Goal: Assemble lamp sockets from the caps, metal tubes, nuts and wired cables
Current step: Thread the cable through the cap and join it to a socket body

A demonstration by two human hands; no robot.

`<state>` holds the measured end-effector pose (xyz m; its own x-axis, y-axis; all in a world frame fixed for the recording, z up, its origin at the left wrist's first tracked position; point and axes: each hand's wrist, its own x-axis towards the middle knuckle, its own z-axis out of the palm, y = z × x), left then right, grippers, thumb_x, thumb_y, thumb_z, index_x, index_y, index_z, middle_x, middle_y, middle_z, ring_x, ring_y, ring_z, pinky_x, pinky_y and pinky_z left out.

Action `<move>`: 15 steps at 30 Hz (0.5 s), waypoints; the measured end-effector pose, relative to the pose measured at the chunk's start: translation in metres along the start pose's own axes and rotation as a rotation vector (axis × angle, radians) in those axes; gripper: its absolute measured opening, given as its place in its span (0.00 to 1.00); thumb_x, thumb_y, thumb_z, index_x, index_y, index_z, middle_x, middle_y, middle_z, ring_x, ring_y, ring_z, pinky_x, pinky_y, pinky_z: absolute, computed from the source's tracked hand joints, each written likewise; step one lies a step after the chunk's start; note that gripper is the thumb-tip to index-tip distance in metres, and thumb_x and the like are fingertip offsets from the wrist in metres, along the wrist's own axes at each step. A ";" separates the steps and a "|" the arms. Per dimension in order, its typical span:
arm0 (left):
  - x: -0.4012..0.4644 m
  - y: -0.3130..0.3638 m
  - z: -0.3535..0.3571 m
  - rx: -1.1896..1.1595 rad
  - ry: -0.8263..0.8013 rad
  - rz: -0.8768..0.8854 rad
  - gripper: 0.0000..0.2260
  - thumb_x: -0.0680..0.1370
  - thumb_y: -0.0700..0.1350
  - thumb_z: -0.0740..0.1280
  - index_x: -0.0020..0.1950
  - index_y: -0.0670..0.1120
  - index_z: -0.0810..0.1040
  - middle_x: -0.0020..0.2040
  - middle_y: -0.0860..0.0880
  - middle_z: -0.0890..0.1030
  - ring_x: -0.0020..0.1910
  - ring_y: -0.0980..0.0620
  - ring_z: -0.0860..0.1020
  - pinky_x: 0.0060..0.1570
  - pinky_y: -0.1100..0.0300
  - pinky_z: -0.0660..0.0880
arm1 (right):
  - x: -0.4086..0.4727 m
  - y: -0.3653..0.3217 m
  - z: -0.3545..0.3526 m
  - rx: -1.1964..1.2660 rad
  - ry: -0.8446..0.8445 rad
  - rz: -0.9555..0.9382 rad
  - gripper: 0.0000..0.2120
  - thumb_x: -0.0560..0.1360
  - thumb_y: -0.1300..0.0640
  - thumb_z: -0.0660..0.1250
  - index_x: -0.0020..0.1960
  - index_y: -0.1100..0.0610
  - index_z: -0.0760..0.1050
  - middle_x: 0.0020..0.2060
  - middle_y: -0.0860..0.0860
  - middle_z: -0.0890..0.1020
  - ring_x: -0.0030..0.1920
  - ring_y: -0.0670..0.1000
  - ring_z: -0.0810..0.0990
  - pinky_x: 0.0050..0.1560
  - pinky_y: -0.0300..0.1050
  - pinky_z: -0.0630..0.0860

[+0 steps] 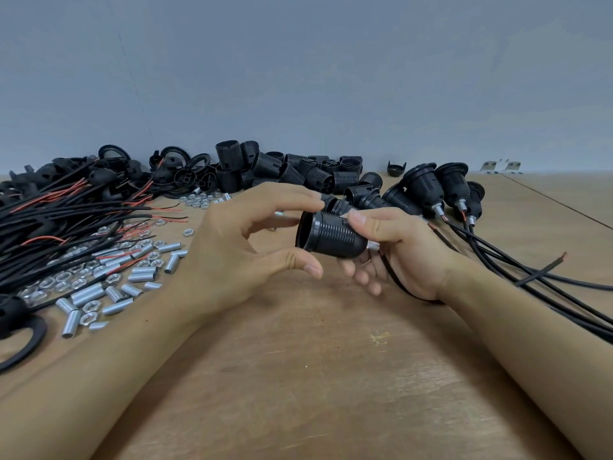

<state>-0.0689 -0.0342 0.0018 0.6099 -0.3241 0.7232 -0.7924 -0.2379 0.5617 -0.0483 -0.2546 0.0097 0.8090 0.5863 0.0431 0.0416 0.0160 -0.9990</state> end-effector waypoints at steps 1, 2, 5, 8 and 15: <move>0.000 0.002 0.000 0.027 -0.006 0.028 0.23 0.66 0.47 0.80 0.59 0.46 0.80 0.60 0.46 0.81 0.63 0.46 0.78 0.59 0.48 0.78 | 0.000 -0.001 -0.001 0.034 -0.013 0.033 0.17 0.78 0.50 0.61 0.46 0.65 0.74 0.29 0.59 0.76 0.25 0.51 0.72 0.22 0.38 0.69; 0.000 0.004 0.001 0.070 -0.010 0.062 0.24 0.66 0.47 0.81 0.59 0.45 0.80 0.60 0.46 0.81 0.63 0.46 0.79 0.59 0.48 0.78 | 0.000 -0.001 -0.002 0.049 -0.020 0.069 0.17 0.79 0.49 0.59 0.48 0.64 0.73 0.28 0.58 0.75 0.23 0.50 0.71 0.21 0.37 0.67; 0.001 0.007 0.005 0.145 -0.015 0.155 0.24 0.67 0.48 0.80 0.58 0.42 0.79 0.59 0.43 0.81 0.62 0.47 0.79 0.61 0.46 0.76 | 0.001 -0.002 -0.001 0.086 -0.012 0.130 0.16 0.79 0.48 0.56 0.52 0.61 0.71 0.27 0.56 0.74 0.23 0.50 0.69 0.21 0.37 0.65; -0.004 0.015 0.013 -0.039 0.065 0.099 0.21 0.71 0.51 0.76 0.57 0.40 0.78 0.54 0.40 0.82 0.60 0.43 0.80 0.62 0.46 0.76 | 0.004 -0.002 -0.001 0.140 0.030 0.126 0.15 0.80 0.50 0.55 0.53 0.61 0.71 0.29 0.57 0.74 0.25 0.50 0.69 0.23 0.39 0.65; -0.001 0.008 0.008 -0.070 0.218 -0.135 0.16 0.79 0.51 0.61 0.60 0.42 0.78 0.55 0.49 0.83 0.57 0.52 0.80 0.58 0.55 0.76 | 0.007 0.001 0.002 0.038 0.054 0.154 0.16 0.83 0.50 0.54 0.44 0.60 0.71 0.30 0.56 0.74 0.28 0.51 0.70 0.25 0.40 0.68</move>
<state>-0.0761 -0.0434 0.0021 0.7039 -0.0867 0.7050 -0.7057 -0.1989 0.6801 -0.0436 -0.2492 0.0089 0.8346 0.5396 -0.1111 -0.1068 -0.0394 -0.9935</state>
